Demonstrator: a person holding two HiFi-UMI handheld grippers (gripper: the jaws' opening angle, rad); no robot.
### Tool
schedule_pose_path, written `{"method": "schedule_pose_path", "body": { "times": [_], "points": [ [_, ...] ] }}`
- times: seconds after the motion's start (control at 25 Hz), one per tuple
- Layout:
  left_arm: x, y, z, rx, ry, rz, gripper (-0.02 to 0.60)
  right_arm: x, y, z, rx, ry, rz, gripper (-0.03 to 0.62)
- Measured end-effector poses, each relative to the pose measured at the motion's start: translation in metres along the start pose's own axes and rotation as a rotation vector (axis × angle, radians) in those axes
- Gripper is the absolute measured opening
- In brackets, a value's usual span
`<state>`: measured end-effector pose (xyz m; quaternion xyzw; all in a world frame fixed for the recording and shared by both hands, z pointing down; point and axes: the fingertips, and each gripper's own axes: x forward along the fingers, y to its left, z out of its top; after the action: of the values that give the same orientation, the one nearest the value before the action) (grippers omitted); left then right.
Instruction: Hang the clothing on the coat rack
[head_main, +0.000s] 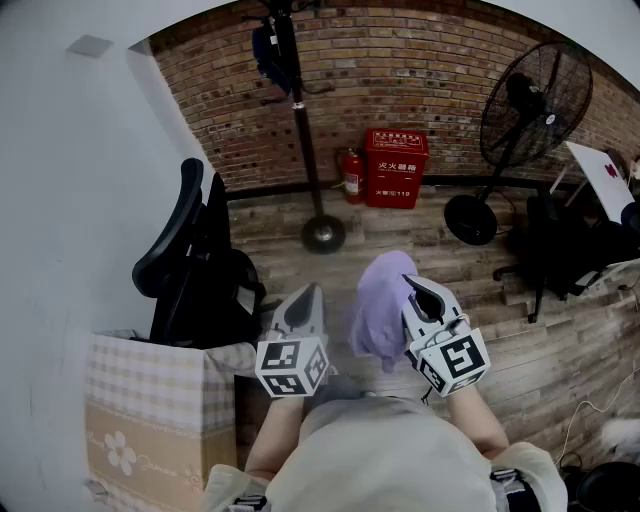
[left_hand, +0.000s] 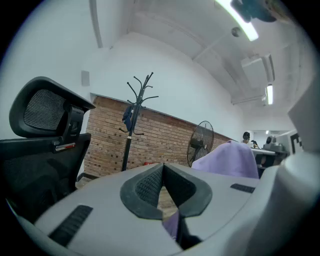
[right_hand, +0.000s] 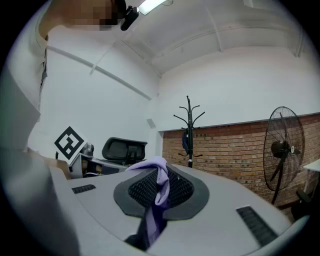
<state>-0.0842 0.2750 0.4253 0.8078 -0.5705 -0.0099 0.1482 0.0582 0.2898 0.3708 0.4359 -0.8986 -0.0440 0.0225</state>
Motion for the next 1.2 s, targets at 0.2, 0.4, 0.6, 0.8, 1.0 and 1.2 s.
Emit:
{"method": "schedule_pose_path", "body": {
  "times": [0.2,0.4,0.6,0.8,1.0,1.2],
  "points": [
    [-0.003,-0.009,-0.002,0.007,0.004,-0.009,0.003,-0.006,-0.001,0.003,0.017,-0.021,-0.007,0.021],
    [-0.004,-0.017,-0.003,0.003,0.004,-0.008,0.003,-0.01,-0.009,0.006,0.017,-0.021,-0.011,0.021],
    [-0.002,-0.021,-0.001,0.007,0.0,-0.014,0.003,-0.008,-0.017,0.005,0.022,-0.022,-0.025,0.023],
    [0.007,-0.019,0.0,0.002,0.003,-0.014,0.003,-0.004,-0.025,0.001,0.049,-0.018,-0.026,0.023],
    [0.027,-0.014,0.0,0.004,0.01,-0.014,0.003,0.006,-0.038,-0.002,0.061,-0.023,-0.025,0.023],
    [0.058,-0.003,0.006,0.003,0.009,-0.017,0.003,0.031,-0.057,-0.003,0.067,-0.025,-0.019,0.023]
  ]
}}
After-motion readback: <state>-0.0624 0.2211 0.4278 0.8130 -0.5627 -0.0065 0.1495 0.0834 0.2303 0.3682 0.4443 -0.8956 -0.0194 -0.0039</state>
